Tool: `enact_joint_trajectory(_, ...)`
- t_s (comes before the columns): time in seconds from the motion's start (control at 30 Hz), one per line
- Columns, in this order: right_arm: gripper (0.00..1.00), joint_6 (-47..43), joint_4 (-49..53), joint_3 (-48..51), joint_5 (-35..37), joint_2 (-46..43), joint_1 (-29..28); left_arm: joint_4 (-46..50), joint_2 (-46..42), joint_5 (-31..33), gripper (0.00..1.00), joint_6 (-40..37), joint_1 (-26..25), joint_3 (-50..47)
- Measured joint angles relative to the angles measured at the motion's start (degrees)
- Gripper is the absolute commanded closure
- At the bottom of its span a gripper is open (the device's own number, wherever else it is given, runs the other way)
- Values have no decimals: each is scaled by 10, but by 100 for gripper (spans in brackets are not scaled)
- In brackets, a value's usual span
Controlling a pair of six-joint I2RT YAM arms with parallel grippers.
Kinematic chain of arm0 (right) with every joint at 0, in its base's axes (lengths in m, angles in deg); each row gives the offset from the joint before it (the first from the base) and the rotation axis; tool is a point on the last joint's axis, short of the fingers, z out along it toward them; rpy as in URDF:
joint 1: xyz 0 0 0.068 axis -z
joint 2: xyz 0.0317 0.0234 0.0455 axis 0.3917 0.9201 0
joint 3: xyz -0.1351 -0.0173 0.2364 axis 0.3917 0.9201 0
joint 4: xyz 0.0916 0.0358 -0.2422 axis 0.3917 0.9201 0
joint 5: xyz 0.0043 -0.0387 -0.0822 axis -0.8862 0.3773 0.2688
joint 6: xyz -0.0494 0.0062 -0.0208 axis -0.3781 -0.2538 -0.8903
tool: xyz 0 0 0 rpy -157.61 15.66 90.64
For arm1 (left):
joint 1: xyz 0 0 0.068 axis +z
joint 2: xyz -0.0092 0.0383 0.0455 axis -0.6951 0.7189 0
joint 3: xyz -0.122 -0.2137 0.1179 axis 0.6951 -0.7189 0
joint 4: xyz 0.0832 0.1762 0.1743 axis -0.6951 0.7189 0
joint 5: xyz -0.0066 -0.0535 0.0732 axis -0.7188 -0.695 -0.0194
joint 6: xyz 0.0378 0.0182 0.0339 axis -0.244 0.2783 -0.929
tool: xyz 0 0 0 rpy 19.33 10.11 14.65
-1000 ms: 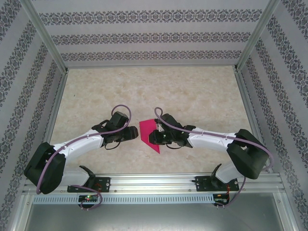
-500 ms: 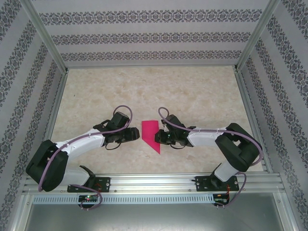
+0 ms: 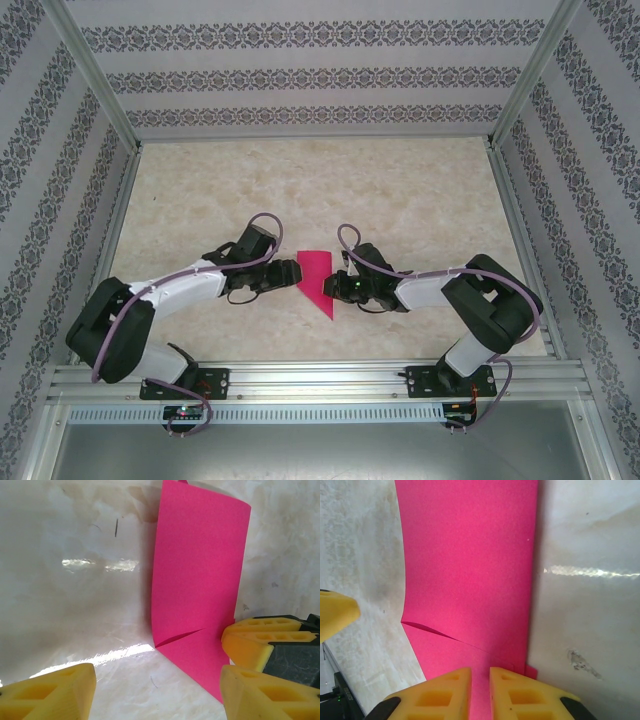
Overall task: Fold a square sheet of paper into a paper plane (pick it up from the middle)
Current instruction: Fold the wing for the fifth time at the center of the table.
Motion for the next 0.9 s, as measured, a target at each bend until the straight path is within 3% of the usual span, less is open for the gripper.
enact_joint_trajectory(0.6,81,17,-44,17,-12,7,6,-94,94,-63,49,61,-15,6)
enact_joint_trajectory(0.9,80,24,-65,25,-22,12,10,-134,109,-74,50,76,-15,8)
